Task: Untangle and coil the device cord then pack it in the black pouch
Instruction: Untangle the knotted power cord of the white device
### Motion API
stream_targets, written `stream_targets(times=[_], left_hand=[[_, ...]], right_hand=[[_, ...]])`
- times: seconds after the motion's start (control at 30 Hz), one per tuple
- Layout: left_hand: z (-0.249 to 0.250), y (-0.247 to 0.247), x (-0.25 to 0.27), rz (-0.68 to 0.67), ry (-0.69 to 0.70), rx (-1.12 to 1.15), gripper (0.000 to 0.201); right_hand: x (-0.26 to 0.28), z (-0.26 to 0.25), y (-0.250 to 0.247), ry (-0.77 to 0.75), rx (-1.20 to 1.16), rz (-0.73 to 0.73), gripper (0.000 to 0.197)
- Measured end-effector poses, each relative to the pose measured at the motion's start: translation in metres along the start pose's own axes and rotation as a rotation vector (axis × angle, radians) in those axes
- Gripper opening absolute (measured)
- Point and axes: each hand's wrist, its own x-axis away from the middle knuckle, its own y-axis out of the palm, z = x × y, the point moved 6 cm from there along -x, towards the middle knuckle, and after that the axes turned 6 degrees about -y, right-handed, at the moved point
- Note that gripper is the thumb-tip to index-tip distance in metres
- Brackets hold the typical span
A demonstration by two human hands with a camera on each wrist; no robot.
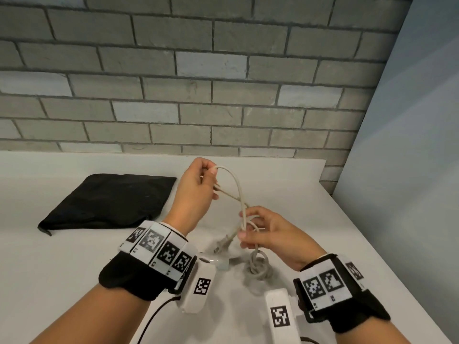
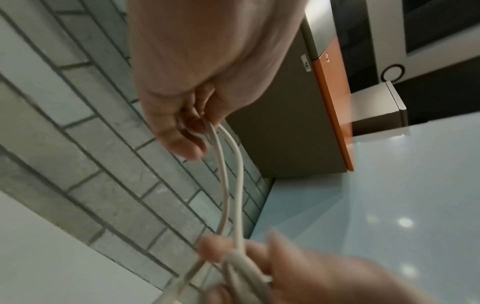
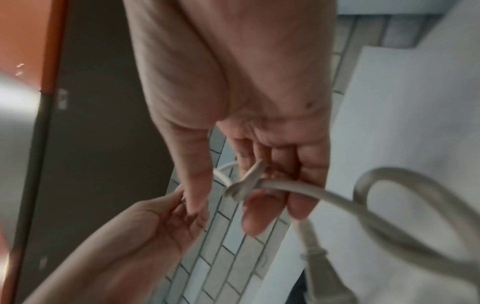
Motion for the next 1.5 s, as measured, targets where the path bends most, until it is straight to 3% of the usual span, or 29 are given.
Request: stream_targets(times=[0.07,0.17,0.23,0.33,0.53,0.73,0.87,0.93,1.03,1.1,1.23,1.3,1.33,1.47,1.5], left_hand=[[0.002,-0.013,-0.002,0.086,0.057,-0.064,0.012],[0.004,-0.023,-0.003,0.146,0.131,-0.188,0.017],[0.006,-0.029,-0.005,0.202,0.206,-0.304,0.02],[0.003,-0.032,-0.011,0.215,0.232,-0.436,0.023],[-0.011,0.006,0.005,-0.098,0.249,-0.832,0.032],[-0.003,0.035,0.025,-0.223,0.353,-0.497,0.021],[-0.007,0.032,0.017,-0.157,0.248,-0.38,0.008],[-0.013,0.029,0.011,-0.107,0.198,-0.345,0.006],[-0.022,0.028,0.003,-0.045,0.131,-0.392,0.012],[-0.025,0.028,0.003,-0.049,0.099,-0.442,0.02],[-0.028,0.034,0.01,-0.118,0.11,-0.46,0.021],[-0.032,0.035,0.012,-0.13,0.077,-0.459,0.023],[-0.033,0.034,0.012,-0.124,0.061,-0.461,0.023],[-0.035,0.03,0.011,-0.115,0.015,-0.381,0.022],[-0.035,0.03,0.011,-0.116,0.013,-0.346,0.024]], right_hand=[[-0.001,0.0,-0.009,-0.087,0.167,0.07,0.031],[0.0,-0.013,-0.014,-0.299,0.584,0.172,0.016],[0.001,-0.02,-0.008,-0.419,0.707,0.169,0.014],[0.003,-0.027,-0.002,-0.542,0.67,0.15,0.025],[0.002,-0.036,-0.014,-0.531,0.311,0.335,0.027],[0.002,-0.039,-0.012,-0.581,0.414,0.388,0.013],[0.002,-0.042,-0.017,-0.667,0.609,0.474,0.012],[-0.001,-0.038,-0.02,-0.591,0.425,0.439,0.012],[-0.002,-0.033,-0.015,-0.451,-0.028,0.242,0.013],[-0.004,-0.032,-0.011,-0.376,-0.169,0.118,0.007],[-0.008,-0.034,-0.021,-0.367,0.253,0.183,0.007],[-0.006,-0.037,-0.028,-0.391,0.316,0.237,0.016],[-0.005,-0.037,-0.032,-0.4,0.238,0.258,0.018],[-0.002,-0.023,-0.034,-0.377,-0.526,0.184,0.014],[-0.002,-0.022,-0.032,-0.367,-0.545,0.158,0.017]])
